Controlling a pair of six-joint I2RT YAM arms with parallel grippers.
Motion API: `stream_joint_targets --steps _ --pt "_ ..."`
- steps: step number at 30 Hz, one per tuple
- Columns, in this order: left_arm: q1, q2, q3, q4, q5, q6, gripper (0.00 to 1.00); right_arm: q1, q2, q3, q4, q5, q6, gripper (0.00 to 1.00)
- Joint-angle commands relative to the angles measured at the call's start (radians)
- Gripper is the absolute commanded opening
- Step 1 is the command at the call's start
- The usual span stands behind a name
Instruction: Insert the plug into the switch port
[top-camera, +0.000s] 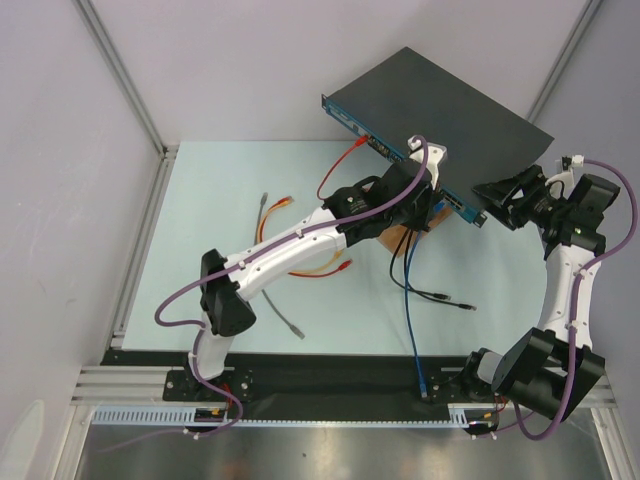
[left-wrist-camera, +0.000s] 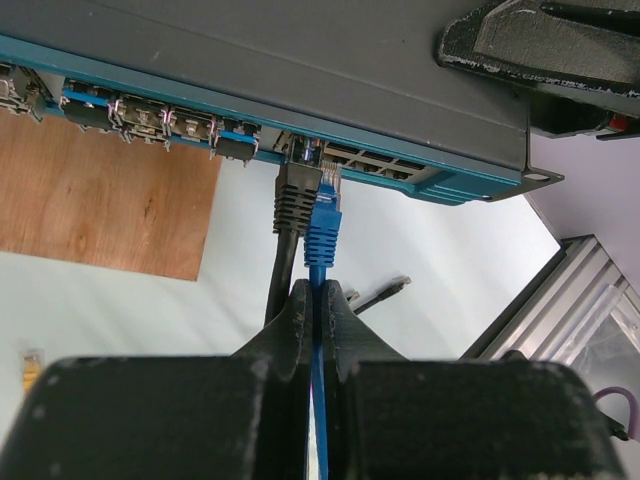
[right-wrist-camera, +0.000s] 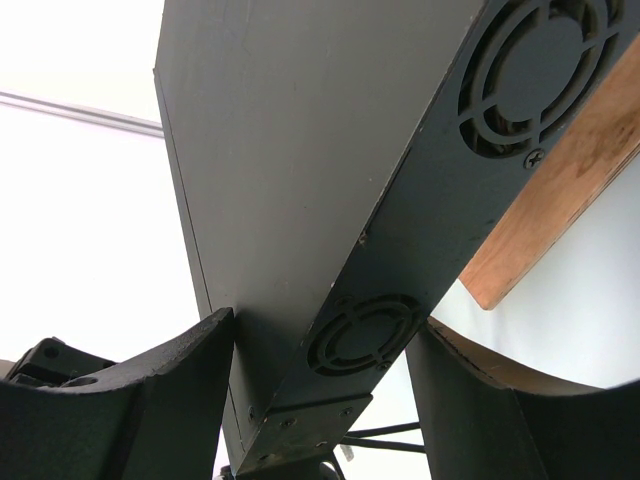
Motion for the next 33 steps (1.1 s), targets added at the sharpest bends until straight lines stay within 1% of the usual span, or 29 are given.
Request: stream_joint_targets --steps 1,33 --pt "-0.003 -0.068 0.054 0.087 0.004 0.013 0.00 0.022 0.025 0.005 0.034 0.061 -0.058 0.00" --pt "-0.015 -0.088 0.054 0.110 0.007 0.024 0.00 0.028 0.028 0.006 0.012 0.078 -0.084 0.00"
